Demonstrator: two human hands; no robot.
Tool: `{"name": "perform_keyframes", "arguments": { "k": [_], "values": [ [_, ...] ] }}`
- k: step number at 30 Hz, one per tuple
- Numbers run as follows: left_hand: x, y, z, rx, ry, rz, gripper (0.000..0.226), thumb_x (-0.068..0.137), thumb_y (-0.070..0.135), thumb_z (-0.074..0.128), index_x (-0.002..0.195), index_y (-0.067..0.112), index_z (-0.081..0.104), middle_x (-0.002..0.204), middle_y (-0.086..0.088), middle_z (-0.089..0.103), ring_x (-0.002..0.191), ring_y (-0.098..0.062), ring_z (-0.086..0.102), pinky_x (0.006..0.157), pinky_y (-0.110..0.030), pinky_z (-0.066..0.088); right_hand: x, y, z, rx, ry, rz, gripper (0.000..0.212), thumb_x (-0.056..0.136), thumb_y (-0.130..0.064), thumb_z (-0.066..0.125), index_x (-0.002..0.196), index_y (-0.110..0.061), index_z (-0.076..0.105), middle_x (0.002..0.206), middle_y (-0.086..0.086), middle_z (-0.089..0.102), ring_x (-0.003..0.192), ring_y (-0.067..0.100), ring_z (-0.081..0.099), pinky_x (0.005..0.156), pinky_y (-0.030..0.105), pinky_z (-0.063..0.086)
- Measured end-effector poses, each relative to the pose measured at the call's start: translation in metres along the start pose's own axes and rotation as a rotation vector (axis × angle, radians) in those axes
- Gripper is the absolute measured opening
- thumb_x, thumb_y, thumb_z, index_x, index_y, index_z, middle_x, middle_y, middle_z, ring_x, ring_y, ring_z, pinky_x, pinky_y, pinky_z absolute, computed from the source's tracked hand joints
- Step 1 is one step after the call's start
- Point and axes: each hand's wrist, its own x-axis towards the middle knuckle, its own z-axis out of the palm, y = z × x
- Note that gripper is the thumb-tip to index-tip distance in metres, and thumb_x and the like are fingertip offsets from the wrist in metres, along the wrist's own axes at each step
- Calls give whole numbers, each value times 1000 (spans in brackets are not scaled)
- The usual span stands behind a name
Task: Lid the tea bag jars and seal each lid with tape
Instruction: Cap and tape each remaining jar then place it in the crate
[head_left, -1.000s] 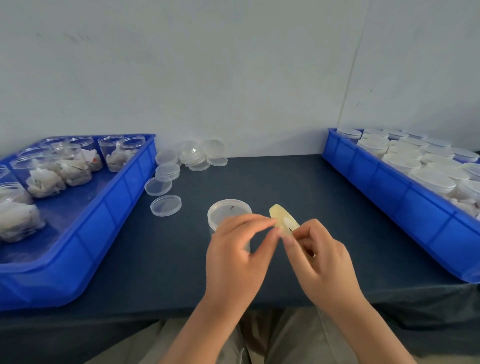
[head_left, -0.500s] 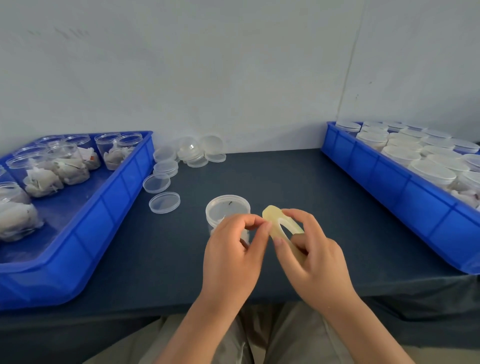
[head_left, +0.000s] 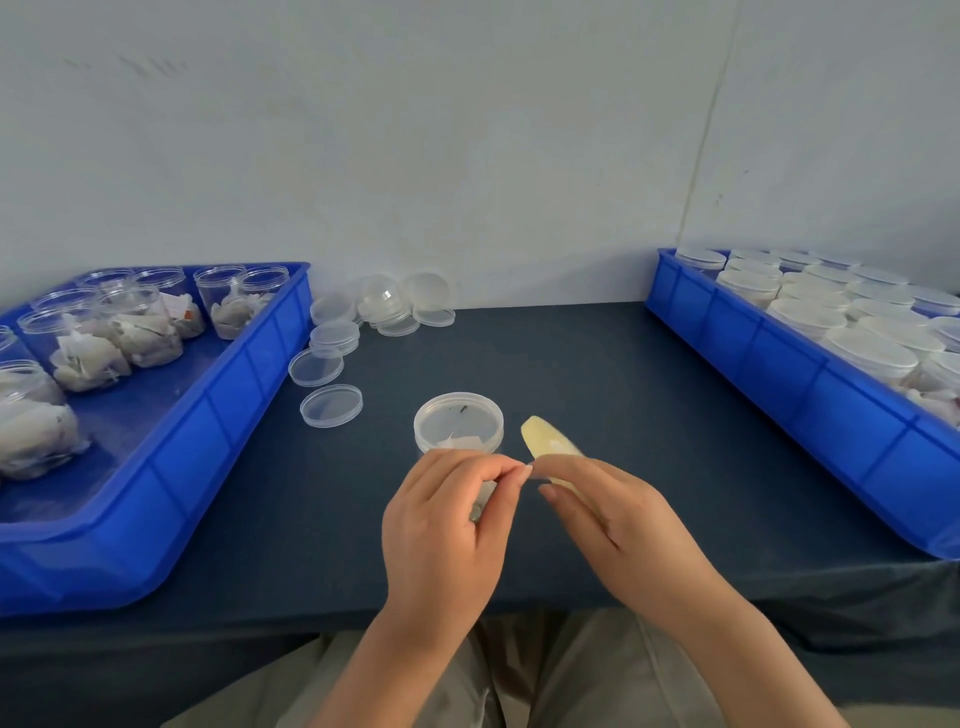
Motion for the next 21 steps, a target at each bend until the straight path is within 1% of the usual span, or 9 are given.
{"name": "perform_keyframes", "arguments": {
  "k": [3,6,8,11,13,15,16,18,21],
  "values": [
    [-4,-4,0,-9,-11,3,24,105,33,67,92,15,78,96,12,76,90,-6,67,85,-16,51,2,-1,5,25,-44,18,25,111,-46,41,121,-43,64,96,-12,63,89,16,63,74,33,53],
    [-8,-10,-1,-37,11,30,28,108,35,64,96,14,79,100,13,74,93,-5,65,85,-20,51,2,-1,9,24,-32,55,24,112,-47,40,116,-43,64,93,-10,60,90,17,60,74,36,51],
    [-11,-14,-1,-65,83,-33,29,109,35,61,111,11,77,113,12,71,104,-10,65,90,-25,51,1,0,10,8,6,76,26,112,-48,39,114,-41,64,93,-10,62,91,16,61,75,37,52],
    [-15,-22,4,-95,123,-362,59,99,46,68,146,13,56,142,8,58,133,-18,56,107,-27,45,2,3,8,5,26,117,29,110,-50,36,113,-40,63,92,-9,64,90,15,62,74,39,54],
    [-12,-25,10,-227,11,-612,95,81,63,78,158,29,34,153,28,38,148,-3,39,114,-20,35,2,3,7,2,8,117,31,110,-53,34,113,-41,62,95,-8,65,92,16,63,76,39,55],
    [-3,-29,19,-384,-103,-744,116,65,67,85,160,41,23,149,35,33,144,9,36,115,-18,35,2,0,7,-19,-21,107,33,110,-54,32,112,-39,62,97,-7,67,95,15,63,78,40,55],
    [0,-33,22,-421,-134,-765,116,62,66,87,157,43,24,149,31,38,141,7,42,115,-22,40,2,-1,7,-29,-29,104,33,110,-54,33,111,-38,62,97,-8,66,95,15,63,78,39,55],
    [2,-42,21,-425,-154,-762,97,61,62,88,142,47,38,141,25,55,131,0,57,110,-30,51,1,-3,5,-37,-34,109,32,110,-55,35,108,-37,61,94,-9,65,94,13,62,76,36,55],
    [4,-47,9,-442,-253,-700,77,67,64,84,135,48,51,130,26,65,123,3,63,95,-17,53,3,-6,-1,-31,-57,124,35,109,-55,33,103,-33,60,94,-10,65,93,12,61,77,37,54]
  ]
}}
